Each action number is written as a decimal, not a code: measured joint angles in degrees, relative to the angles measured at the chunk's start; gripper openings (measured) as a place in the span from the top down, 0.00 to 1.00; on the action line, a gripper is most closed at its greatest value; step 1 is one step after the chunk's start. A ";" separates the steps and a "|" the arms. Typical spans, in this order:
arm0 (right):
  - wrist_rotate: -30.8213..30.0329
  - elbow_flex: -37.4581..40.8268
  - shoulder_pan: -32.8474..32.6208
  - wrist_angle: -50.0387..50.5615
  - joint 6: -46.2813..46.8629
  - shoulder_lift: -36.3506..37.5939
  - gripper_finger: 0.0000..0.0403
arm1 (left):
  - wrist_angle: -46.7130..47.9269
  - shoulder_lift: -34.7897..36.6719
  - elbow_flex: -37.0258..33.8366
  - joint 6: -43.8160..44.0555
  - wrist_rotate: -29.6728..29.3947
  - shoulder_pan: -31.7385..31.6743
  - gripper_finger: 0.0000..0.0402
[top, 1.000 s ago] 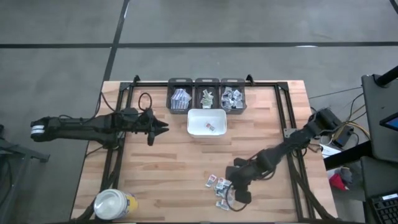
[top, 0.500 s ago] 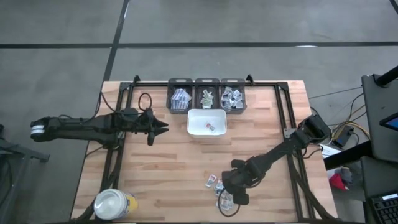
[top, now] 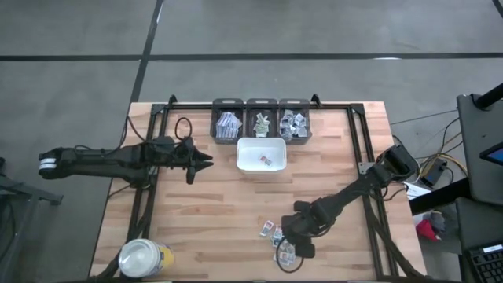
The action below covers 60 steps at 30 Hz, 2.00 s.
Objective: Pick & Place First Aid Supplies
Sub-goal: Put the orange ointment pack into the white bin
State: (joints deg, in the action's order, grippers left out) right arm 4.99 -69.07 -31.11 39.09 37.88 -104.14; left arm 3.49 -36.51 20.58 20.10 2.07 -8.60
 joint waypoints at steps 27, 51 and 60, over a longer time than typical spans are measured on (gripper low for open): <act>-3.65 1.29 0.04 -2.99 5.29 -3.85 0.55 | -0.04 -0.02 -0.02 -0.83 0.00 0.04 0.70; -3.69 1.83 0.00 -2.95 5.66 -3.82 0.79 | -0.02 -0.04 -0.02 -0.85 0.02 0.00 0.70; -3.67 1.83 0.00 -2.92 5.48 -3.80 0.89 | -0.02 -0.04 -0.02 -0.85 0.00 0.00 0.70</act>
State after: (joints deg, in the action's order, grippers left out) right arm 1.32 -67.24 -31.11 36.17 43.36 -107.94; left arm 3.46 -36.56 20.56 19.25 2.07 -8.60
